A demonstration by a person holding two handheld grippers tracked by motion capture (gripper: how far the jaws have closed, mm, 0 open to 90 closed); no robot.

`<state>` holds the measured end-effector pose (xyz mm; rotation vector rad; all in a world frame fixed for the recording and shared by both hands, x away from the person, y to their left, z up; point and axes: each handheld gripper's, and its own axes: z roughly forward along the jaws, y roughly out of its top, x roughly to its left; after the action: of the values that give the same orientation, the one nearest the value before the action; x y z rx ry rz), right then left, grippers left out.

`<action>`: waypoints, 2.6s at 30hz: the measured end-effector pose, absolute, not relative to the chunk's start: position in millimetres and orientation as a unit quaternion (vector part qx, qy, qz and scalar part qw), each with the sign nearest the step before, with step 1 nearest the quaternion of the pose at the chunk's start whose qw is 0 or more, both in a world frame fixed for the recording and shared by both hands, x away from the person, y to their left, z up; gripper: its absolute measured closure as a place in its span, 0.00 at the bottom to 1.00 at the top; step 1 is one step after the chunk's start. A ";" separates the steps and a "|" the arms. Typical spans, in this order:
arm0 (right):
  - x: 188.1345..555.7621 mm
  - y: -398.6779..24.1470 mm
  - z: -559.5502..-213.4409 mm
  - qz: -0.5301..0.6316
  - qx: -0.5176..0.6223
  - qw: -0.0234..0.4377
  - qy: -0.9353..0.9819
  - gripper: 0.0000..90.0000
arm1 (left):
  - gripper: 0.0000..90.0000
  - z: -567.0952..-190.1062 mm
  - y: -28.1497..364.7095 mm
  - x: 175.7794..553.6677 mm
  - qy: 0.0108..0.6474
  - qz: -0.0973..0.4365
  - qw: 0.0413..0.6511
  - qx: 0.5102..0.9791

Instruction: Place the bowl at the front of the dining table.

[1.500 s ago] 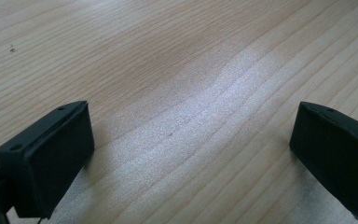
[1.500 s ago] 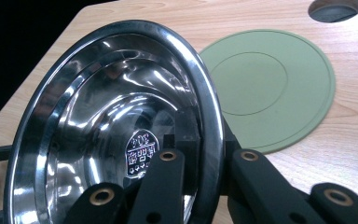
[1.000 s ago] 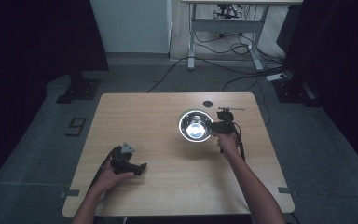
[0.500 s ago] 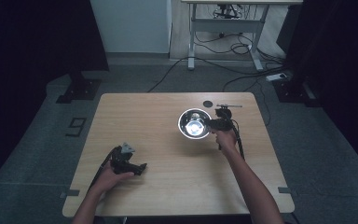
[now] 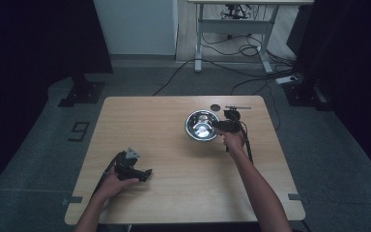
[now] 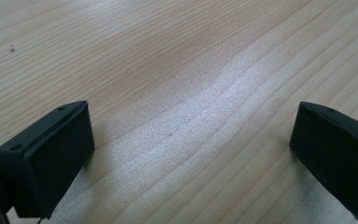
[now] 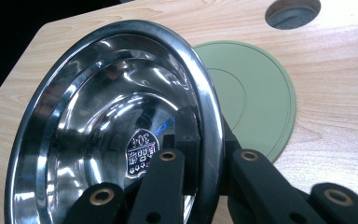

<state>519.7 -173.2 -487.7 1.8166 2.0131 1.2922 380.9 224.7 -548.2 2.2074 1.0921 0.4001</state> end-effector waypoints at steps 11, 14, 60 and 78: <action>530.2 -172.5 -497.0 0.424 0.613 0.068 0.663 0.96 | 0.00 -548.2 224.7 380.9 0.415 0.152 0.318 0.839; 532.6 -171.5 -494.3 0.431 0.611 0.066 0.661 0.96 | 0.00 -548.2 224.7 380.9 0.415 0.152 0.318 0.839; 574.1 -168.8 -514.3 0.417 0.637 0.081 0.643 0.96 | 0.00 -548.2 224.8 380.9 0.415 0.152 0.318 0.839; 576.3 -163.7 -527.3 0.403 0.645 0.077 0.644 0.95 | 0.00 -548.2 224.8 380.9 0.415 0.152 0.318 0.839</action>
<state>576.3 -163.7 -527.3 1.9332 1.9307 1.2076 380.9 224.8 -548.2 2.2078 1.0910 0.4005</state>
